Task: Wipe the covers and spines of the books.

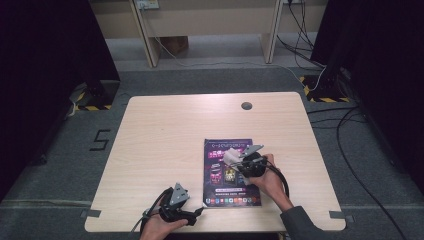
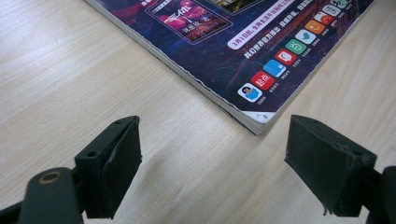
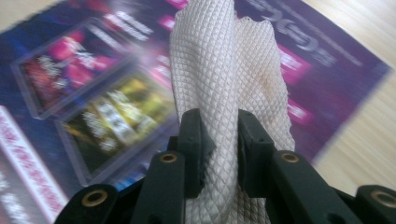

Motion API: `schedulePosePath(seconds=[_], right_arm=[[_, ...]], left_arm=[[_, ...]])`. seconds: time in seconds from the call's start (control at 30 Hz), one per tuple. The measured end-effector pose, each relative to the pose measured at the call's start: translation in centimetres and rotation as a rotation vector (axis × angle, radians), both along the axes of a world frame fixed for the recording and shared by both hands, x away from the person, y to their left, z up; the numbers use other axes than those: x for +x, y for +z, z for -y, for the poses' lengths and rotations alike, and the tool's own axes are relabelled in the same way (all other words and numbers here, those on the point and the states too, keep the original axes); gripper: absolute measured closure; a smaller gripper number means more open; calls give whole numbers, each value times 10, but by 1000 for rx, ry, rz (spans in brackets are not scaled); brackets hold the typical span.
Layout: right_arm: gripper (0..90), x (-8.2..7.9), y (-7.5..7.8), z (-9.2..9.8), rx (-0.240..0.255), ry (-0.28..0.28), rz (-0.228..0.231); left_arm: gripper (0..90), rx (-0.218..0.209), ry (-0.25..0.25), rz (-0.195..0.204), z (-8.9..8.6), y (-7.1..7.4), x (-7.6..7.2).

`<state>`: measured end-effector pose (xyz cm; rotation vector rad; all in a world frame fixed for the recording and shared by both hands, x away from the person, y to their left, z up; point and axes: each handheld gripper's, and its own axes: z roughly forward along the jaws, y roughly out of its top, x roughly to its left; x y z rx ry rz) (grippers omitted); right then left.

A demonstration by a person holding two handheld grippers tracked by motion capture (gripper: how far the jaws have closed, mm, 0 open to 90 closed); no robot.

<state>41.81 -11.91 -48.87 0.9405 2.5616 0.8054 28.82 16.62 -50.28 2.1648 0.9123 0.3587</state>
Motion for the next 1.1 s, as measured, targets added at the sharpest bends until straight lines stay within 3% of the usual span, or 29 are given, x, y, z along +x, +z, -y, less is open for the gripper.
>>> schedulePosePath(seconds=[0.23, 0.53, 1.1], right_arm=[[744, 7, 0, 22, 12, -80, 0], [746, 7, 0, 27, 7, -108, 4], [750, -14, -1, 0, 18, -5, -4]], left_arm=[[176, 5, 0, -3, 1, -1, 0], [176, -2, 5, 0, 0, 0, 1], [170, -11, 5, -12, -1, 1, 0]])
